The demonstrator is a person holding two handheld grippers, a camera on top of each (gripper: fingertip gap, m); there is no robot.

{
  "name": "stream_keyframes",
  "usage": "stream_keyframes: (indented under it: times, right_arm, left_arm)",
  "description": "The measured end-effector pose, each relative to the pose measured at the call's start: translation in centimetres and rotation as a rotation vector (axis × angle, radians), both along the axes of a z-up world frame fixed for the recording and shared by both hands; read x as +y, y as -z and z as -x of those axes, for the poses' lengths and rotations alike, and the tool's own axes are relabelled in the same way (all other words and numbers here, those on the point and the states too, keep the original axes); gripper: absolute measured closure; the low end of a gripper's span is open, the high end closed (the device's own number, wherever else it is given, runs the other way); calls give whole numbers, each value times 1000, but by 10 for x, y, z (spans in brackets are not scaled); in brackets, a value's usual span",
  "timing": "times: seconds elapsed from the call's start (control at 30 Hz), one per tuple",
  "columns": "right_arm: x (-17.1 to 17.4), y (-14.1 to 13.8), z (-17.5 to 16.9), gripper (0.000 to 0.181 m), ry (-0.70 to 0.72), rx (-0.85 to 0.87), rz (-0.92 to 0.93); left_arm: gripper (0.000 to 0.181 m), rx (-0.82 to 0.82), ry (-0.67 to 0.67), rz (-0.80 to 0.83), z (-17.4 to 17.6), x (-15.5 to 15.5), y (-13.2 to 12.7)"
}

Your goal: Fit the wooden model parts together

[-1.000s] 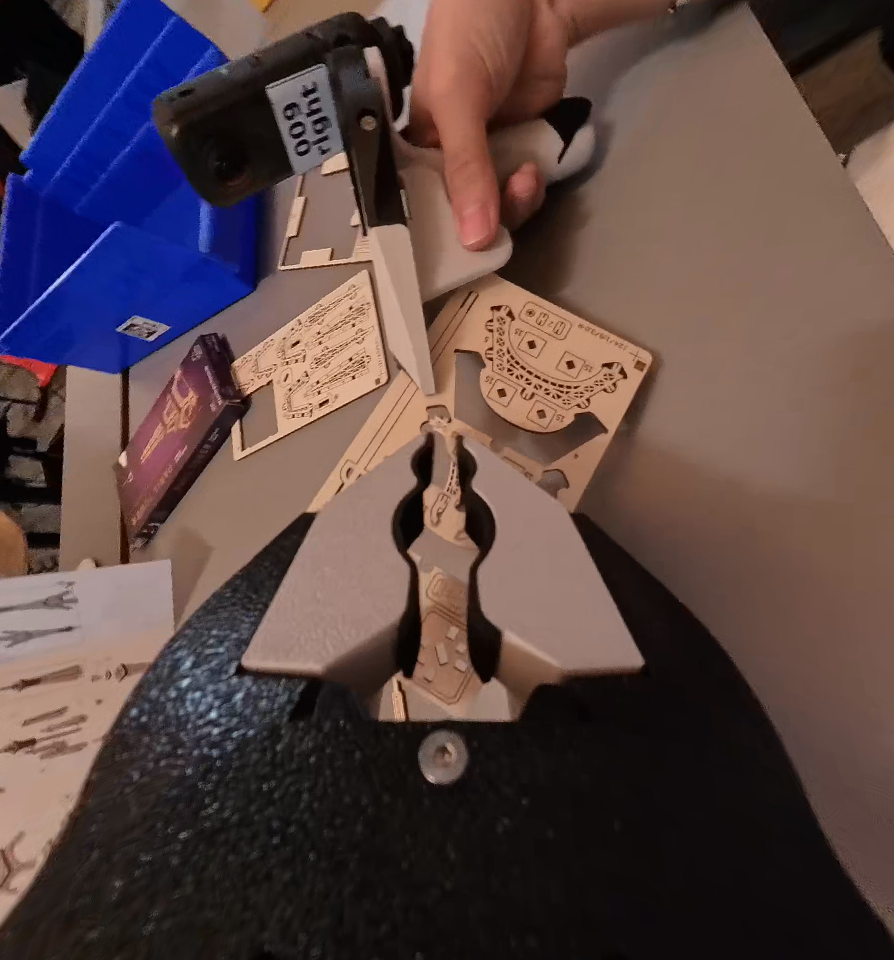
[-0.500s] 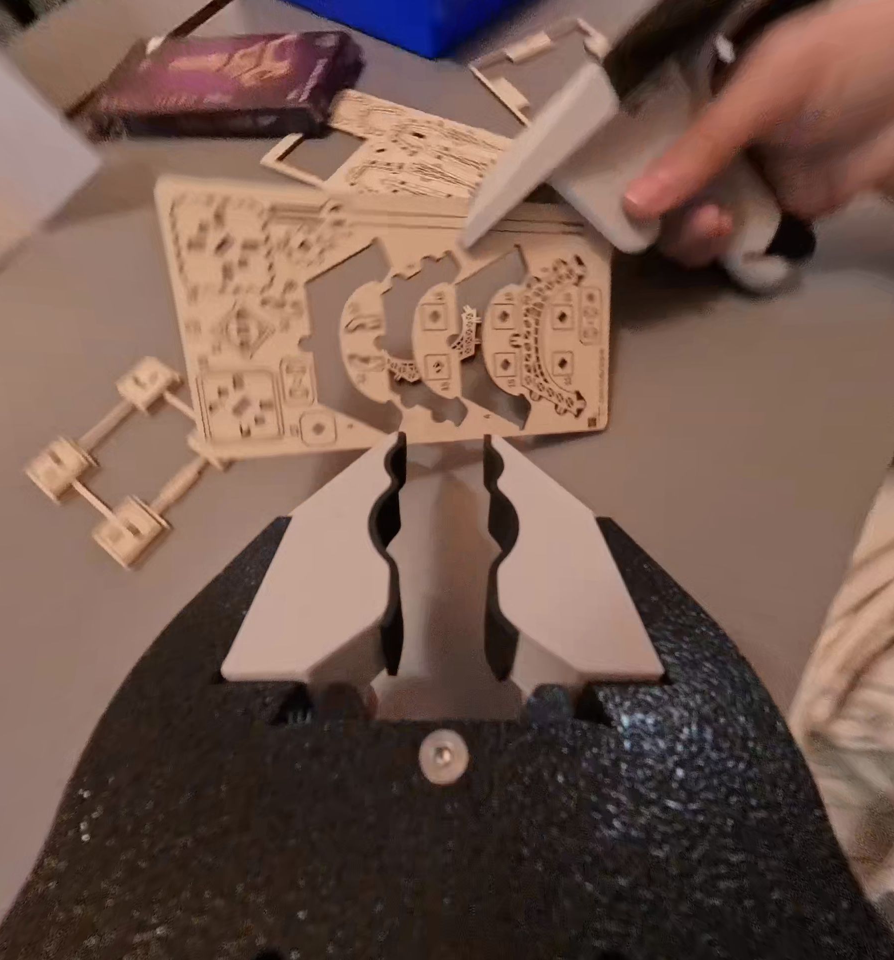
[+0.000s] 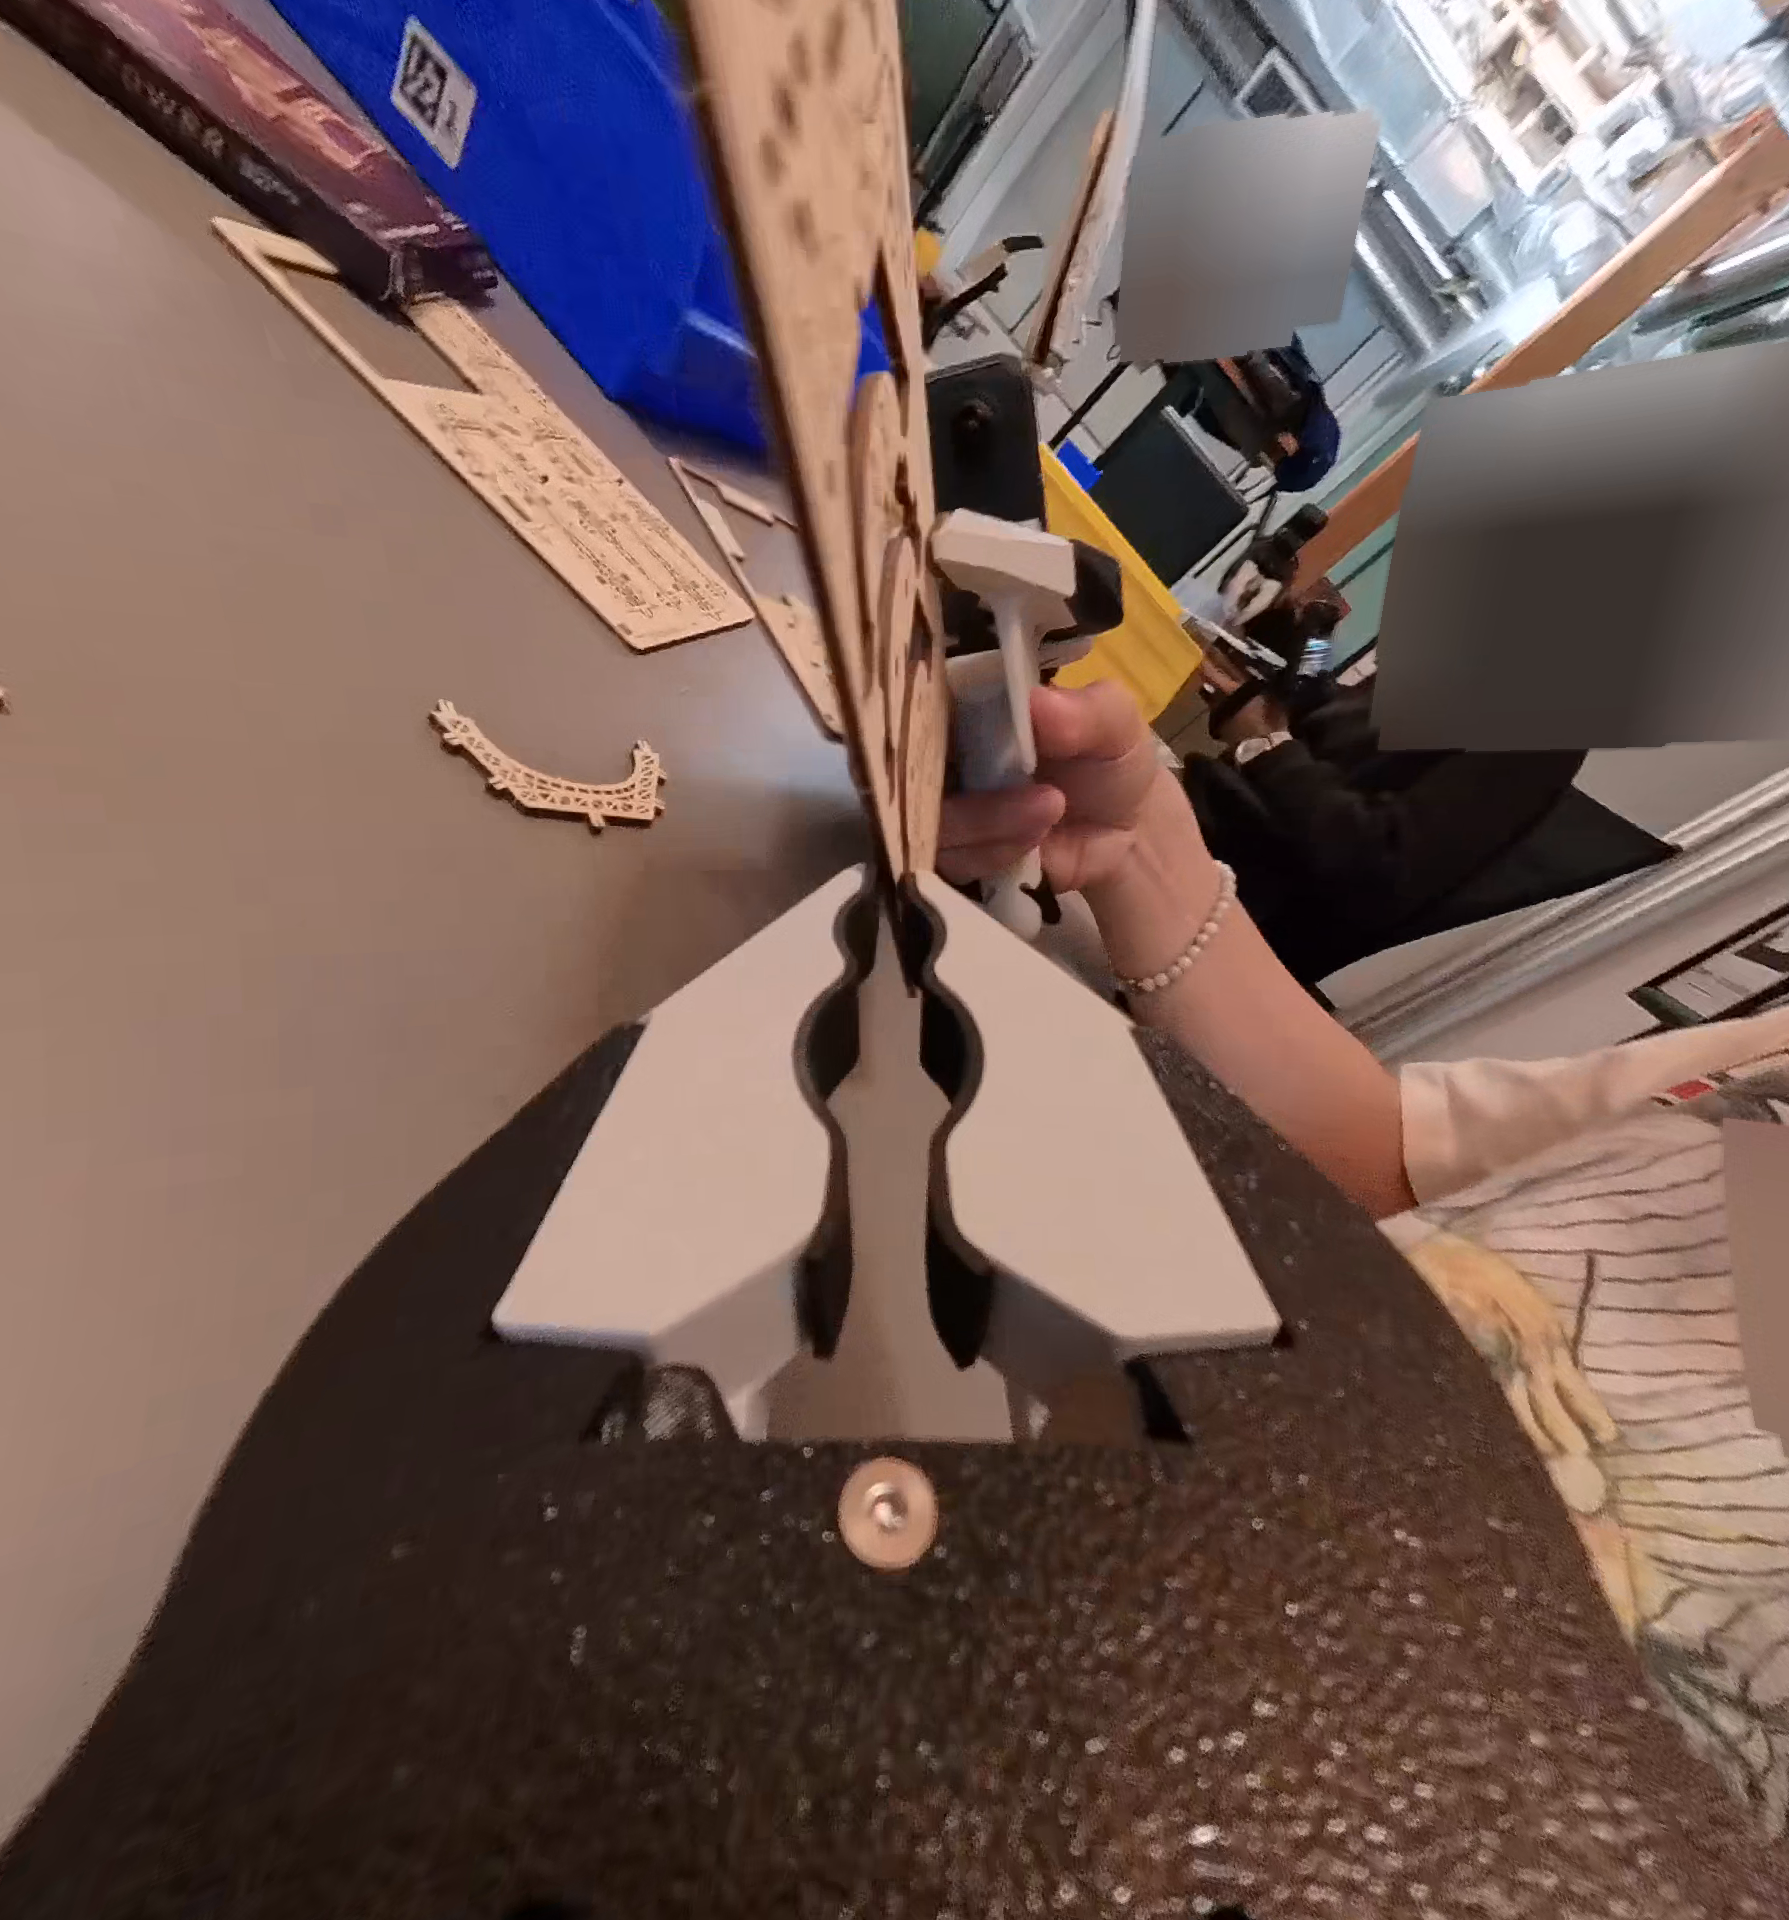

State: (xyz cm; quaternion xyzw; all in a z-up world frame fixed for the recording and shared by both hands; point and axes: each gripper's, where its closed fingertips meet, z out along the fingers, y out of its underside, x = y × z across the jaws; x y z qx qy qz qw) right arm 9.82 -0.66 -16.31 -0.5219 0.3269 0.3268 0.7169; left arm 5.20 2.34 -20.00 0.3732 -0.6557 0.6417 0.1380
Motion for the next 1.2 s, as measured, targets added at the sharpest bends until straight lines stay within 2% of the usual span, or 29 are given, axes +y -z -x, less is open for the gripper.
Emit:
stream_keyframes:
  times: [0.07, 0.13, 0.2, 0.33, 0.43, 0.63, 0.7, 0.77, 0.8, 0.83, 1.0, 1.1, 1.13, 1.2]
  right_arm:
    - [0, 3, 4, 173, -11, 2, 22]
    - [0, 13, 7, 158, -16, 6, 101]
    - [-1, 22, 12, 142, -17, -28, 181]
    - [1, 34, 15, 127, 13, -102, 311]
    - [7, 38, 21, 133, -23, -87, 331]
    - [11, 30, 38, 175, -88, -120, 275]
    - [11, 27, 41, 179, -93, -126, 260]
    - [11, 30, 45, 181, -97, -109, 269]
    - [11, 34, 43, 181, -77, -86, 289]
    - [9, 39, 40, 181, -45, -59, 316]
    - [-2, 62, 32, 180, 83, 27, 456]
    - [-2, 63, 31, 181, 89, 35, 462]
    - [-1, 64, 32, 180, 76, 36, 468]
    - [2, 68, 36, 180, 47, 37, 488]
  left_arm:
    - [181, -4, -1, -3, -1, 6, -1]
    - [181, 23, -11, -13, -4, 15, 1]
    - [181, 49, -36, 25, -9, 26, -2]
    - [181, 101, -28, 117, -10, 38, -8]
    - [181, 101, -39, 182, -13, 44, -16]
    - [181, 136, 14, 230, -7, 37, -16]
    - [181, 126, 2, 221, -8, 37, -16]
    - [181, 107, -14, 157, -10, 37, -10]
    - [176, 96, -44, 106, -13, 39, -6]
    - [162, 71, -76, 57, -17, 42, -4]
    - [150, -145, -173, -222, -26, 47, -10]
    - [152, -301, -109, -431, -20, 28, -6]
    - [157, -367, -85, -498, -20, 21, -4]
    - [179, -498, -3, -627, -17, 7, 4]
